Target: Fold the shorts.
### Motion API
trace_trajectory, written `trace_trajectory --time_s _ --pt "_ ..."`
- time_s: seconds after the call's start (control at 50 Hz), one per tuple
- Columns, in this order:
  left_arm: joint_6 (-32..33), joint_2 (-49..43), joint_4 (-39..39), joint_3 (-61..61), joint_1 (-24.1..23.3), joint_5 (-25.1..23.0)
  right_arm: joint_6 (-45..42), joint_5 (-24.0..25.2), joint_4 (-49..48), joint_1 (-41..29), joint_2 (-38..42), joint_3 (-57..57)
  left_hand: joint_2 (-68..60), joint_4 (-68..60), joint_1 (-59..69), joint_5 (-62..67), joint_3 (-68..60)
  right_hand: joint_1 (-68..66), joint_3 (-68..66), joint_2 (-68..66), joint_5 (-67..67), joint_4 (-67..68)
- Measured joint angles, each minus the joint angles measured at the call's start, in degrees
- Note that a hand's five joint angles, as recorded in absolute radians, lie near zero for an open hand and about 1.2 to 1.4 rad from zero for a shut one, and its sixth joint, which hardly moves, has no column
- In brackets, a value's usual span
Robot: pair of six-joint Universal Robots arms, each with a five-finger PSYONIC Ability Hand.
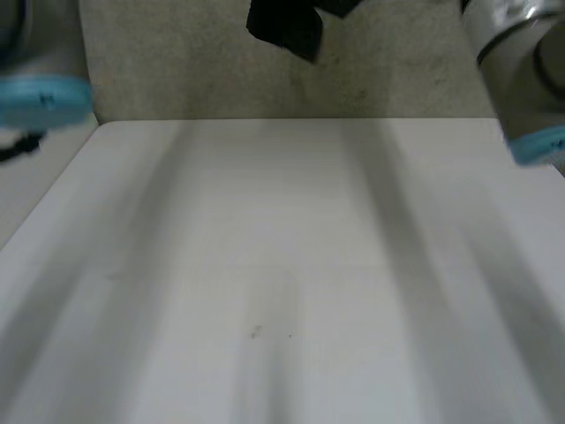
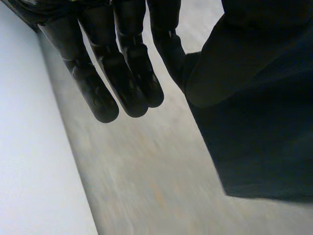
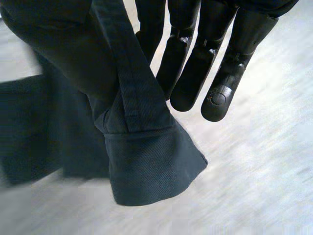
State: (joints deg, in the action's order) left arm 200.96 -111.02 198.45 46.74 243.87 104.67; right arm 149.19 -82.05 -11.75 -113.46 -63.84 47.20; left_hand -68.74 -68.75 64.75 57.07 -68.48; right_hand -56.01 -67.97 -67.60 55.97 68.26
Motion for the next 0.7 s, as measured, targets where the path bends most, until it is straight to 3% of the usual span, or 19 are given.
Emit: trace_trajectory --time_s 0.1,0.38,0.52,0.7 --pt "-1.11 -0.01 -0.36 13.64 0.7 -0.28 -0.32 1.19 7.44 -0.29 4.67 2.74 0.0 0.0 0.0 0.0 0.0 0.0 0.0 0.0 0.0 0.01" --pt "-1.38 -8.43 -1.35 40.21 0.3 -0.52 -5.49 3.14 14.83 -2.84 16.94 17.81 0.0 0.0 0.0 0.22 0.0 0.0 0.0 0.0 0.0 0.01" --pt "-1.18 -3.51 -2.46 47.01 0.73 -0.74 -7.18 3.59 18.23 -2.93 13.26 25.15 0.0 0.0 0.0 0.22 0.0 0.0 0.0 0.0 0.0 0.01" --pt "1.05 15.9 -7.78 60.46 3.33 -7.02 -8.5 6.27 20.81 -1.3 -3.62 44.58 0.0 0.0 0.0 0.22 0.0 0.0 0.0 0.0 0.0 0.01"
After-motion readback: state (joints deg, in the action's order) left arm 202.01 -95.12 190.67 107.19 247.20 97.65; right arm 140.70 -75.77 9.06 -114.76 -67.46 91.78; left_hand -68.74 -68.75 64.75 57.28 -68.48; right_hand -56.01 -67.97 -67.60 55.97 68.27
